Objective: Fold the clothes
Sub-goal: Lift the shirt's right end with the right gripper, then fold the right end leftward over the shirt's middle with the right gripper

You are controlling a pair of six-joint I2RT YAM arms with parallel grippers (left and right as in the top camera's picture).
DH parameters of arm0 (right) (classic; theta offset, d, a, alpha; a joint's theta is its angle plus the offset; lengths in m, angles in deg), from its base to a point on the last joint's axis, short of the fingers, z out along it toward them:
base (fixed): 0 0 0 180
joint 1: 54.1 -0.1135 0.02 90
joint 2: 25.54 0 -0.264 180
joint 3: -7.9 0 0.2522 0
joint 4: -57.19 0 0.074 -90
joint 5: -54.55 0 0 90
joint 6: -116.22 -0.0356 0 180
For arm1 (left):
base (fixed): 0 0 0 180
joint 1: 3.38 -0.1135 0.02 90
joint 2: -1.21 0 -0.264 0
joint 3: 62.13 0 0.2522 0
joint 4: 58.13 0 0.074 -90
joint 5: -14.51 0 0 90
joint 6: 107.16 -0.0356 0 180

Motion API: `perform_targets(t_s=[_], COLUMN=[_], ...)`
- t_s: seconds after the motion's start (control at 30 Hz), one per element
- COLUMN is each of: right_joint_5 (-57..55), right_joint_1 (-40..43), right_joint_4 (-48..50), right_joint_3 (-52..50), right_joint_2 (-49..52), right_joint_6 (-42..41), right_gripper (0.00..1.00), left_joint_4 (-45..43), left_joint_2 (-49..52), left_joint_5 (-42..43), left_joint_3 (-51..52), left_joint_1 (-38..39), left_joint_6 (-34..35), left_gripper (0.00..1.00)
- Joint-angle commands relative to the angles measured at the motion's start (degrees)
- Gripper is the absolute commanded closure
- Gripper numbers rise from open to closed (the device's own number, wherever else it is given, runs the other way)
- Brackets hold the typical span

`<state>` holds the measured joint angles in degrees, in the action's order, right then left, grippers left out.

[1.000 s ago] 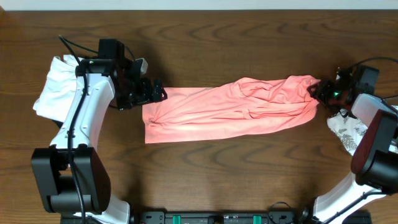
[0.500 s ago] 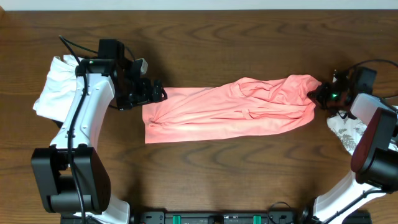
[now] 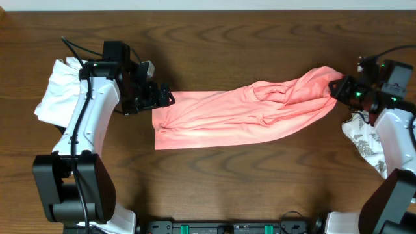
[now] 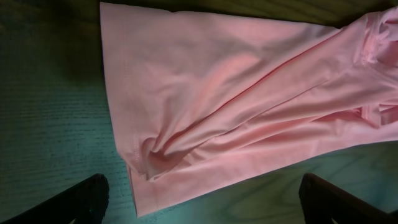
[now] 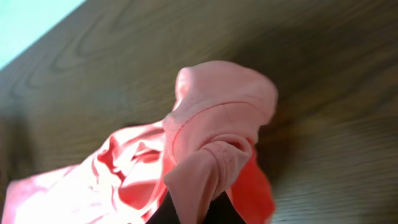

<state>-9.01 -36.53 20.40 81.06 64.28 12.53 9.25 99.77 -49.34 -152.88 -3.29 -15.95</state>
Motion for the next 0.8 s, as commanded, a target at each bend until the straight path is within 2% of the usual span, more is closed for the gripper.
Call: perform_targets(t_s=[0.0, 0.77], right_joint_5=[-0.52, -9.18], right_joint_1=[-3.08, -33.75], right_joint_4=[-0.57, 1.40], right_joint_3=[0.15, 0.15], right_joint_2=[-0.35, -0.09], right_joint_6=[1.81, 4.11], right_gripper=[0.99, 0.99], left_joint_4=[0.42, 0.72], left_joint_2=[-0.31, -0.31], left_joint_5=[-0.66, -0.66], left_joint_3=[-1.25, -1.25], left_joint_1=[-0.24, -0.24], left_joint_6=[-1.16, -1.16], left_gripper=[0.02, 0.02])
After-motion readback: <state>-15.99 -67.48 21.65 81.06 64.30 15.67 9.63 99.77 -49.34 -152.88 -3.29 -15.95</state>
